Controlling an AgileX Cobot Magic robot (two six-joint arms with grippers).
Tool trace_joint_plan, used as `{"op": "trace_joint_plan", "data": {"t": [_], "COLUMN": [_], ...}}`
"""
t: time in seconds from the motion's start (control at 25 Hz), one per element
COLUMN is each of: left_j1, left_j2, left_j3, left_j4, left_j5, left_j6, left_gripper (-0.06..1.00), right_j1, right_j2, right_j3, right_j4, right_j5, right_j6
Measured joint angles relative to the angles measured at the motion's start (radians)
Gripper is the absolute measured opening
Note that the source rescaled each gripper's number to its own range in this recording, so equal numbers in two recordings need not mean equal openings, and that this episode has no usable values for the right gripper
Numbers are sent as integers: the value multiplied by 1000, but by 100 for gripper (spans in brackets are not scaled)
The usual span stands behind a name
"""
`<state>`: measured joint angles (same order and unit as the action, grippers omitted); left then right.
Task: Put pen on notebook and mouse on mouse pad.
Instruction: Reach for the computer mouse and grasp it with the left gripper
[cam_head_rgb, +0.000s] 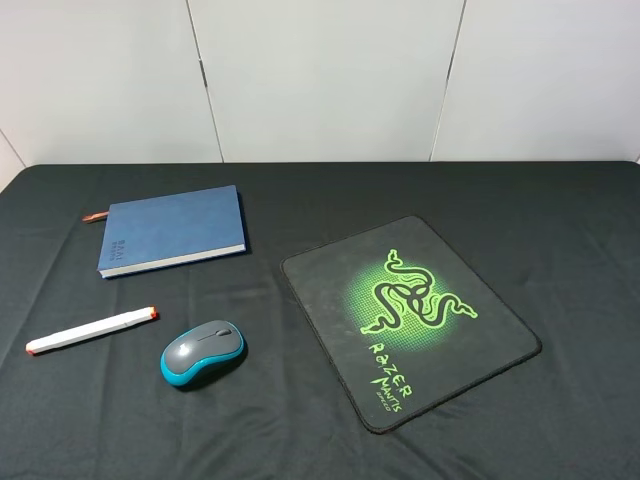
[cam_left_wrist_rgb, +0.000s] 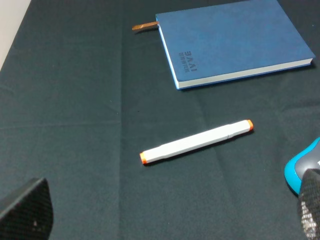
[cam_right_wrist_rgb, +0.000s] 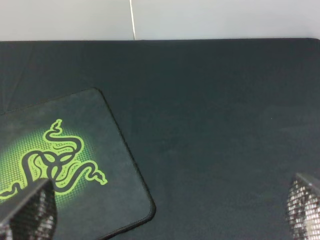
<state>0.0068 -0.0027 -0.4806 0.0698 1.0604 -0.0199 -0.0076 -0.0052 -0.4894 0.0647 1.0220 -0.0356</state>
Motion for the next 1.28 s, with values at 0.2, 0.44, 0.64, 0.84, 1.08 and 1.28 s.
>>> {"op": "trace_joint_plan", "data": {"t": [0.2,0.44,0.64,0.84,1.08,1.28], "left_j1": [0,0,0,0,0,0], "left_j2": [0,0,0,0,0,0], "left_j3": [0,0,0,0,0,-2], "left_j4": [0,0,0,0,0,-1], "left_j5": [0,0,0,0,0,0], "left_j6": [0,0,0,0,0,-5], "left_gripper": [97,97,97,97,97,97], "right_j1": [0,0,0,0,0,0], "right_j2": [0,0,0,0,0,0], "right_j3": [0,0,0,0,0,0], "right_j4": [0,0,0,0,0,0], "right_j5": [0,0,0,0,0,0], "right_j6": [0,0,0,0,0,0]}}
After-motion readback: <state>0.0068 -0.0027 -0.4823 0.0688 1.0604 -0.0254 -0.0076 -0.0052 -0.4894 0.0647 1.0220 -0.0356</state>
